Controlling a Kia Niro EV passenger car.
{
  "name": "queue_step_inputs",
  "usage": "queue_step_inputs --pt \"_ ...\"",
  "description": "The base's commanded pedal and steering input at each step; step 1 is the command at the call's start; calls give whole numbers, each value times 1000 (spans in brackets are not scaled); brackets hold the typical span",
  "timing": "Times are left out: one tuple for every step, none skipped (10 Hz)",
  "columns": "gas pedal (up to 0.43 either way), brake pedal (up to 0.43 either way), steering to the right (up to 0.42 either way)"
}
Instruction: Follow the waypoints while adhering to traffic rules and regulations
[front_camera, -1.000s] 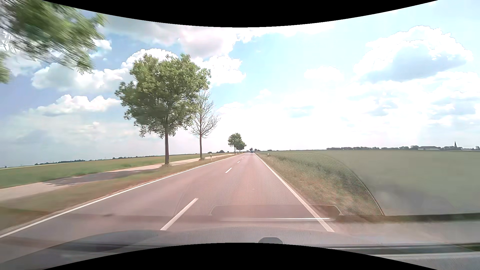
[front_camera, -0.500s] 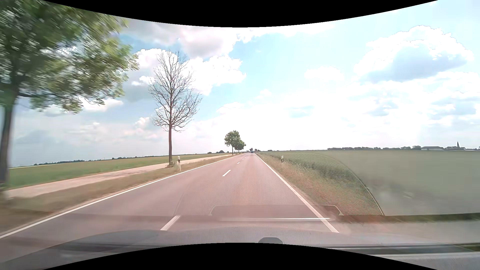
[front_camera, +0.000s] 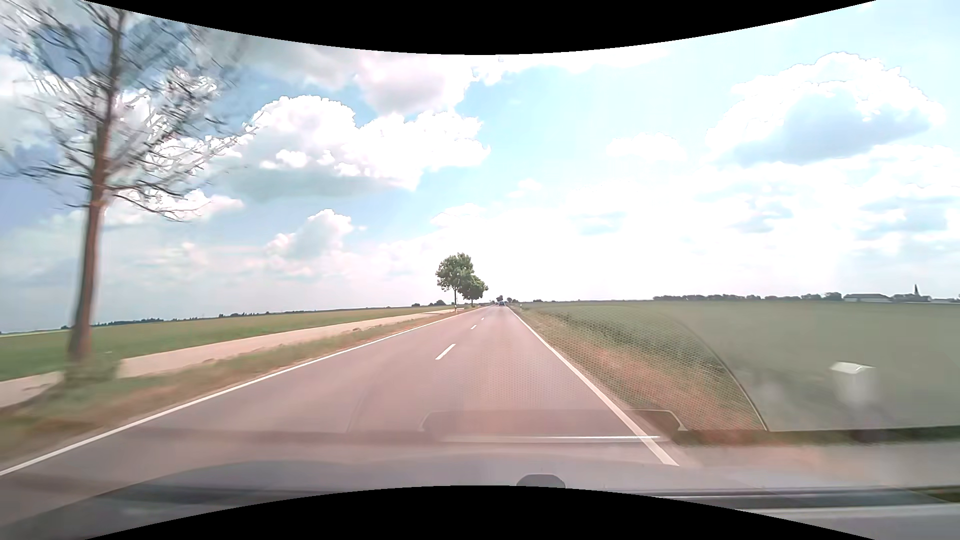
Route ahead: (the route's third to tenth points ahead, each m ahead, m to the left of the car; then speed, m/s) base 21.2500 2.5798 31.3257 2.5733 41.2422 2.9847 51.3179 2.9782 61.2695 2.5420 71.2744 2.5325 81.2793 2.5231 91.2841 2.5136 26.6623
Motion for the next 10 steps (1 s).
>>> queue_step_inputs --pt "248 0 1" --pt "248 0 1" --pt "248 0 1" --pt "248 0 0" --pt "248 0 -3" --pt "248 0 -3" --pt "248 0 -3" --pt "248 0 -3" --pt "248 0 -3" --pt "248 0 -4"
